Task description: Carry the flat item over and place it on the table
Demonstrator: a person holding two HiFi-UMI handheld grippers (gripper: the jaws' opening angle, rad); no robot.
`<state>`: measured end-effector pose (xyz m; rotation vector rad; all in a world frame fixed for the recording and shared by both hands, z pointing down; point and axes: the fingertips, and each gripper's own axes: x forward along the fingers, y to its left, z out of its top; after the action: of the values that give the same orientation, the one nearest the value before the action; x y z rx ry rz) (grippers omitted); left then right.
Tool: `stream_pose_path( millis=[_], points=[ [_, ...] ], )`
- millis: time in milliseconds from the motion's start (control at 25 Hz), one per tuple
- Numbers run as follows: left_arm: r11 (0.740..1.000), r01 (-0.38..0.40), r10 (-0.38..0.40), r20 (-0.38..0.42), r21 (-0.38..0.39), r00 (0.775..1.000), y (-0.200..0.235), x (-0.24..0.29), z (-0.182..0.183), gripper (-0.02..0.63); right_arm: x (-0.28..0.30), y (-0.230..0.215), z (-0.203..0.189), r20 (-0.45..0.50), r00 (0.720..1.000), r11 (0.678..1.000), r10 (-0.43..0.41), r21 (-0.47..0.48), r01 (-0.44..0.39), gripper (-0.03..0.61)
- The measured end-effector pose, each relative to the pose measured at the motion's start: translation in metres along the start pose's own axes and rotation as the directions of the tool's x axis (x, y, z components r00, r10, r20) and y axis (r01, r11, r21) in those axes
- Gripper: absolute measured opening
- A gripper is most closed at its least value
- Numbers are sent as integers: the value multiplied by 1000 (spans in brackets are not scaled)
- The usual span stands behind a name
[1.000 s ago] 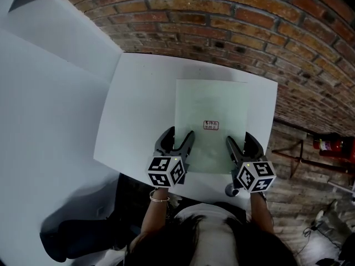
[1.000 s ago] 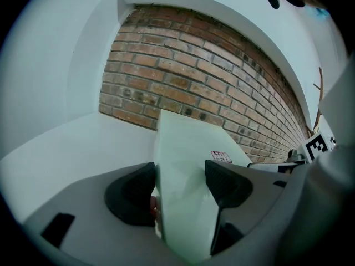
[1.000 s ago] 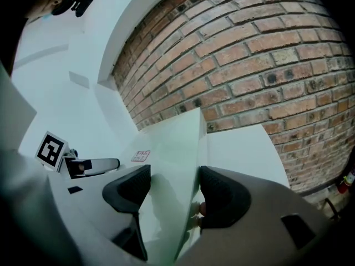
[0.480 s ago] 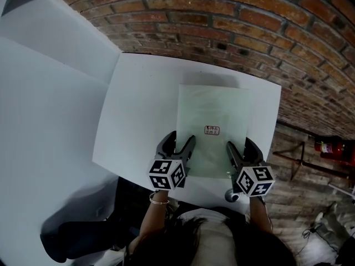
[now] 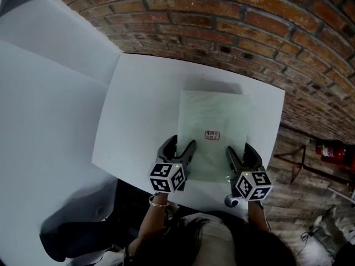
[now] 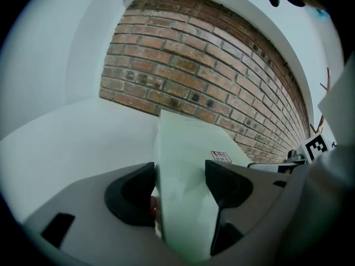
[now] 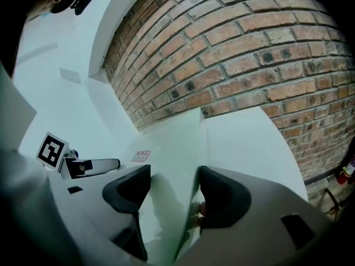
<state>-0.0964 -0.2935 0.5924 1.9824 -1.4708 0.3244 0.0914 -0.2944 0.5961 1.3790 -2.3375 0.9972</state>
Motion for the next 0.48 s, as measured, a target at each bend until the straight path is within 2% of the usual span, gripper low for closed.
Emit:
stream_pose_path(
  millis=[480],
  points=[
    [1000,3,-4,-28,-25,1000,4,6,-4,293,4,-3,-2,-30,1000,1000,7,14,-7,282]
  ],
)
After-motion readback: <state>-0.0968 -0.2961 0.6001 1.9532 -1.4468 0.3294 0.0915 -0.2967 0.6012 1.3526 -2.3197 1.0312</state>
